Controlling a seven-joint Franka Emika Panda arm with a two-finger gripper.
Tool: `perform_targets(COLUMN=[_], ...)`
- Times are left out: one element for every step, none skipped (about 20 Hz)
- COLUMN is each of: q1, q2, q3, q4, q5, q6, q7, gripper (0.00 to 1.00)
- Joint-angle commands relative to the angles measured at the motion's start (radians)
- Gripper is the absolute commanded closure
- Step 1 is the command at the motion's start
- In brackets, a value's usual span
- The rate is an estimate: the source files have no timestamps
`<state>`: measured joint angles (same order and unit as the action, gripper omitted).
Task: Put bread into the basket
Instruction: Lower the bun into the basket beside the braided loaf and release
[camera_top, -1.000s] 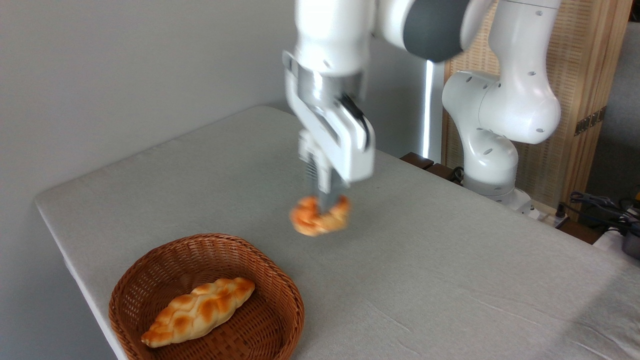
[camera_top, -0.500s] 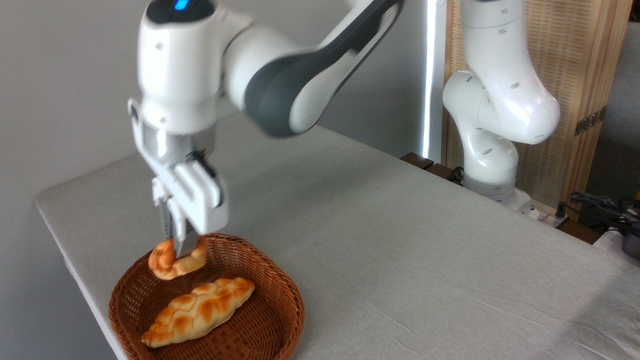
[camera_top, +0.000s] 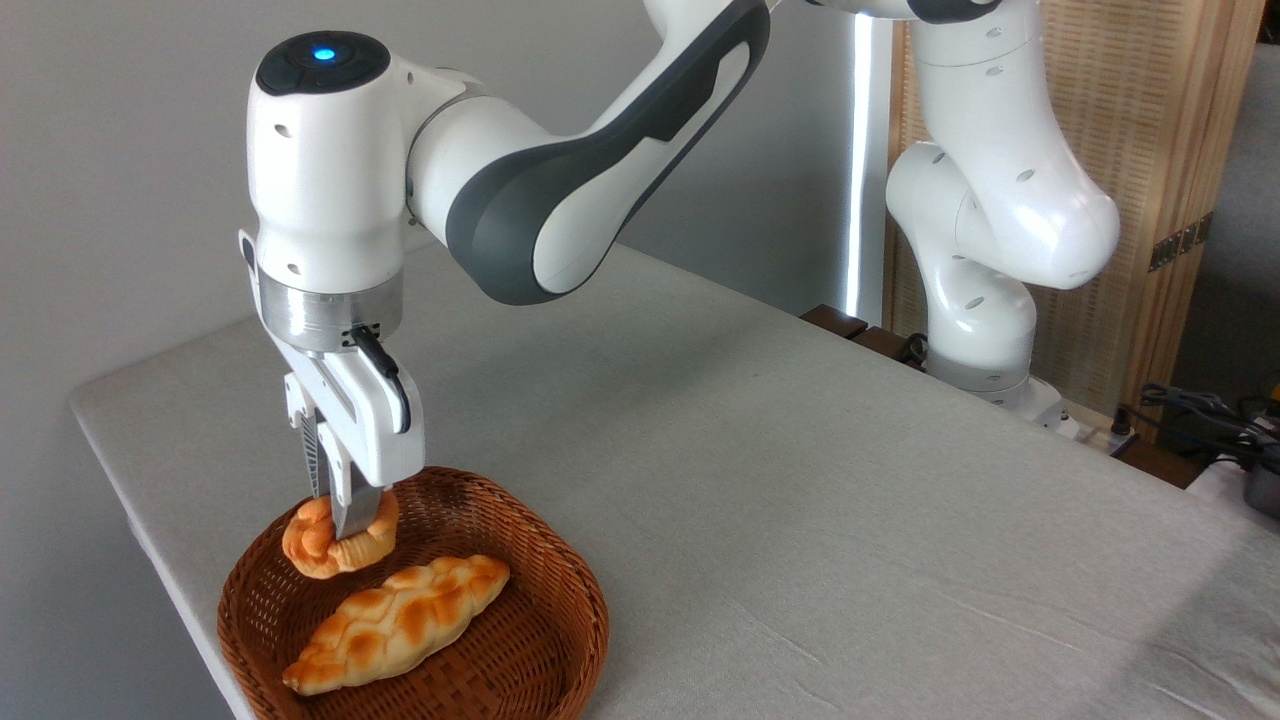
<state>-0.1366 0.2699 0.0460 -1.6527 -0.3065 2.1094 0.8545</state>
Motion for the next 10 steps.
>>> perform_targets(q1=[0.0, 0.0, 0.0, 0.0, 0.0, 0.0, 0.0, 0.003, 0.015, 0.04], q2=[-0.008, -0.008, -0.008, -0.008, -0.009, -0.012, -0.015, -0.03, -0.053, -0.084], q3=[0.0, 0.0, 0.0, 0.0, 0.0, 0.0, 0.002, 0.002, 0.002, 0.002], q4=[-0.007, -0.006, -0.005, -0.005, -0.005, -0.005, -0.004, -0.004, -0.001, 0.005], q5=[0.033, 0.033, 0.033, 0.033, 0.033, 0.033, 0.033, 0.035, 0.035, 0.035], q6=[-0.012, -0.012, -0.012, -0.012, -0.012, -0.014, -0.016, -0.02, -0.049, -0.096], q7=[-0.006, -0.005, -0.005, -0.006, -0.006, -0.008, -0.011, -0.014, -0.014, -0.014], gripper=[0.0, 0.0, 0.0, 0.0, 0.0, 0.0, 0.0, 0.0, 0.0, 0.0])
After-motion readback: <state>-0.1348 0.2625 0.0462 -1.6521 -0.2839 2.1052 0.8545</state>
